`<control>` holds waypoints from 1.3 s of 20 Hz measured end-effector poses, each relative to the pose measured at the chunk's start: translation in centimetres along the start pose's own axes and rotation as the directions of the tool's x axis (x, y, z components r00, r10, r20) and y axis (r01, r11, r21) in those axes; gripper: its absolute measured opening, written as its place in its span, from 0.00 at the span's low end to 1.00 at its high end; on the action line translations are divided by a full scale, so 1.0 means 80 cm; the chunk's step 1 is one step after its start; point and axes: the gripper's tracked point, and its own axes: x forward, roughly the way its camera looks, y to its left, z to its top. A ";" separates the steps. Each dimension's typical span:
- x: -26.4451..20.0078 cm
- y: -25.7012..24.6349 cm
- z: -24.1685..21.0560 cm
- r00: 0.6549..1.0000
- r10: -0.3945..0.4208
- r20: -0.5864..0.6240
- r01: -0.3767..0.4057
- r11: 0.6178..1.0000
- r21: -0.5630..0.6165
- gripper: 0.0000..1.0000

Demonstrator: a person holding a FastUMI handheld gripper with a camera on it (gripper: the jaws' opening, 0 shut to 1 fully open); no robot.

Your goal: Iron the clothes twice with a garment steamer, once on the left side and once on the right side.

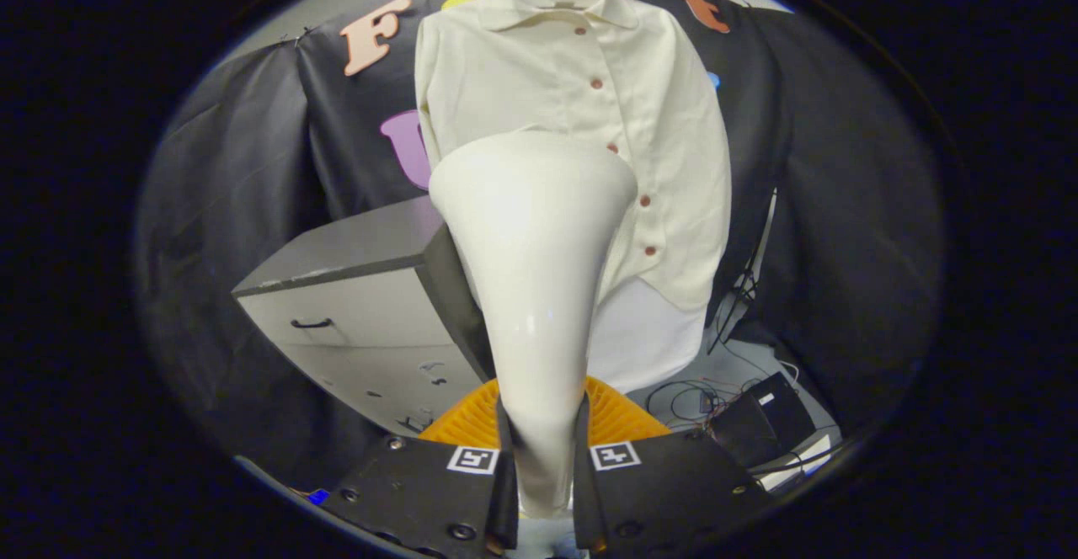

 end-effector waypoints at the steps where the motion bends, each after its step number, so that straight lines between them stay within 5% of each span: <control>1: -0.013 0.002 0.016 0.998 -0.027 0.051 0.027 1.000 0.013 0.26; 11: -0.162 0.071 0.111 0.929 -0.101 0.356 0.104 0.994 0.011 0.25; 18: -0.240 0.104 0.106 0.872 -0.123 0.474 0.132 0.991 0.014 0.25; 26: -0.218 0.119 0.030 0.915 -0.124 0.385 0.121 0.992 0.032 0.25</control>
